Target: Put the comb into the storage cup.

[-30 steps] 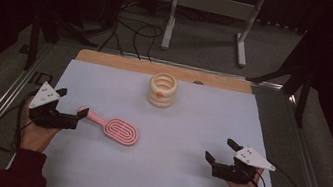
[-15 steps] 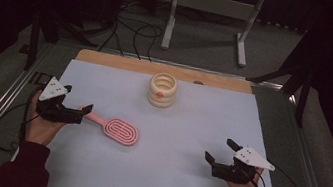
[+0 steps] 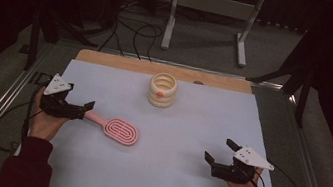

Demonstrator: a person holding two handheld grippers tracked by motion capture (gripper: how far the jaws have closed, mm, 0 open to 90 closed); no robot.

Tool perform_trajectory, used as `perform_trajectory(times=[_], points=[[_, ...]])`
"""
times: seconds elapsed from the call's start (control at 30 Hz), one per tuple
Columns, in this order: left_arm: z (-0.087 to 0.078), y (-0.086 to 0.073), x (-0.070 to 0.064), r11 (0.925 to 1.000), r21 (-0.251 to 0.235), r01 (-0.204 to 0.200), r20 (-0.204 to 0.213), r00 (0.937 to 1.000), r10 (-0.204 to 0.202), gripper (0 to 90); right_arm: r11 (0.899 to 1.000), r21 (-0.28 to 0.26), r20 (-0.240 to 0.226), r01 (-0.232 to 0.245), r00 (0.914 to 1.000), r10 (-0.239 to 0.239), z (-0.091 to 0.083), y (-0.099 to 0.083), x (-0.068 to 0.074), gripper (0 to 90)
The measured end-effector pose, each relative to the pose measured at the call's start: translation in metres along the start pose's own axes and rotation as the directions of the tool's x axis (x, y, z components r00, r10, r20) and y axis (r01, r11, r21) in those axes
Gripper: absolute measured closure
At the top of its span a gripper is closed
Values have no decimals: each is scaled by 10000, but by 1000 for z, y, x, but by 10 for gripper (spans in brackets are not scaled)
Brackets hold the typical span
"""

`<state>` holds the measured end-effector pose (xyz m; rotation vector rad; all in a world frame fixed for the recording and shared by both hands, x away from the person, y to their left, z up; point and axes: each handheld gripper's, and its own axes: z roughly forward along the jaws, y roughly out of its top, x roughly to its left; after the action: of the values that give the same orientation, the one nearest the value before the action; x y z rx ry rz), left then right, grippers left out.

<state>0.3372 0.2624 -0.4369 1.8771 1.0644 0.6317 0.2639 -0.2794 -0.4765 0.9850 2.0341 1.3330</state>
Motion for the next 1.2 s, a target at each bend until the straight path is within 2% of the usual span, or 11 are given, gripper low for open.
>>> perform_trajectory(times=[0.77, 1.07, 1.2], points=[[30, 2, 8, 9947, 1015, 138, -198, 9997, -118, 28, 10000, 34, -20, 26, 10000, -26, 1, -1, 0, 87], [45, -1, 12, 9864, 1548, 560, -216, 9983, -533, 44, 10000, 49, -33, 22, 10000, -22, 1, -1, 0, 87], [51, -3, 13, 9816, 1823, 570, -233, 9983, -536, 54, 10000, 57, -39, 8, 10000, -8, 1, -1, 0, 87]])
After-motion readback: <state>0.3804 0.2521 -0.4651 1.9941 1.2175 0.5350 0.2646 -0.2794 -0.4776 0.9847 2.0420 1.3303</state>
